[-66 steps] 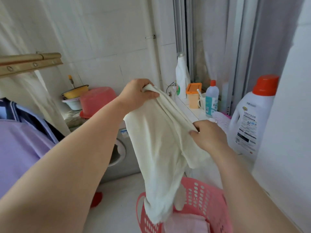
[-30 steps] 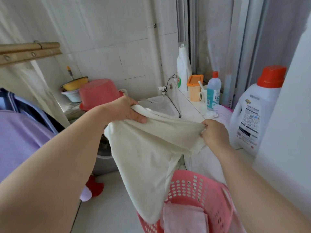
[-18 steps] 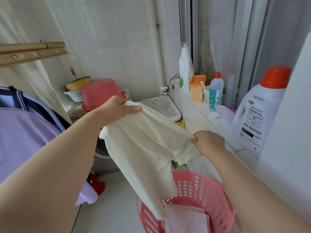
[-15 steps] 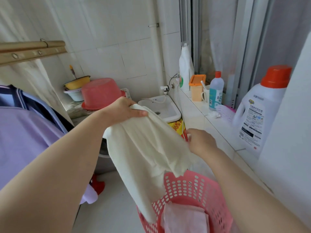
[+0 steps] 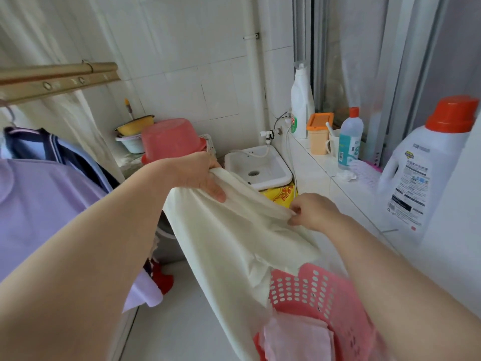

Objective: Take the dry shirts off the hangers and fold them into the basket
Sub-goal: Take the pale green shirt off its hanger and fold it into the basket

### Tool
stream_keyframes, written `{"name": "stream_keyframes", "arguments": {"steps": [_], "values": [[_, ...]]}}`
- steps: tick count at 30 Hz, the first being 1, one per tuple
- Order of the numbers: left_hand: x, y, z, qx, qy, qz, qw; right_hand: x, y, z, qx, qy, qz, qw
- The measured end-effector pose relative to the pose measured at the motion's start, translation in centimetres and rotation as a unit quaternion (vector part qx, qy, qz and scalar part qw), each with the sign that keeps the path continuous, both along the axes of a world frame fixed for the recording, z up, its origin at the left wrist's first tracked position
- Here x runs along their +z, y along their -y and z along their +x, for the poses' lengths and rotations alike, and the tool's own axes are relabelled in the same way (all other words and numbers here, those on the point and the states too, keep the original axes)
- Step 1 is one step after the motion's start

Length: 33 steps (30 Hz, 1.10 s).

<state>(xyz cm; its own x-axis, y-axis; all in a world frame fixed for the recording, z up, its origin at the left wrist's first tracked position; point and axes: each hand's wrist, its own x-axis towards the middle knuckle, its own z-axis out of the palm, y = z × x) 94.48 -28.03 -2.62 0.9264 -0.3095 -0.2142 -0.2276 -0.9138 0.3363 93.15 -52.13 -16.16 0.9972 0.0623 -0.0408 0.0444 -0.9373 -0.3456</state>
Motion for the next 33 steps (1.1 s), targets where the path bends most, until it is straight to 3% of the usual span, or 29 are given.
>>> {"name": "stream_keyframes", "arguments": {"steps": [3,8,11,14,18,21,24,27,30,33], "values": [[-0.9,-0.6,0.5,0.021,0.032,0.0,0.999,1.1,0.9,0.6,-0.052,0.028,0.011,0.998],[-2.2,-0.7,1.4,0.071,0.192,-0.018,0.979,1.1,1.3,1.4,-0.116,0.143,0.08,0.98],[-2.7,-0.3,1.6,0.073,0.187,-0.04,0.979,1.6,1.3,1.2,-0.142,0.172,0.115,0.968],[-2.9,-0.3,1.9,0.091,0.169,-0.072,0.979,2.6,1.4,0.7,-0.107,0.181,0.125,0.97],[-3.4,-0.4,2.1,0.107,0.192,-0.09,0.971,2.3,1.6,0.2,-0.005,0.094,0.072,0.993],[-3.6,0.4,1.9,0.12,0.215,-0.141,0.959,1.6,2.6,0.1,-0.065,0.143,0.062,0.986],[-3.7,1.2,2.0,0.103,0.186,-0.192,0.958,1.8,3.4,-0.7,-0.13,0.178,0.035,0.975],[-3.4,2.0,1.6,0.068,0.149,-0.199,0.966,2.2,3.3,-1.2,-0.175,0.117,0.01,0.978],[-3.2,3.0,0.7,0.082,0.079,-0.215,0.97,2.3,1.2,-1.0,-0.161,0.09,0.077,0.98],[-3.6,3.7,-0.2,0.159,-0.012,-0.291,0.944,3.3,-3.0,-1.6,-0.098,0.151,0.144,0.973]]}}
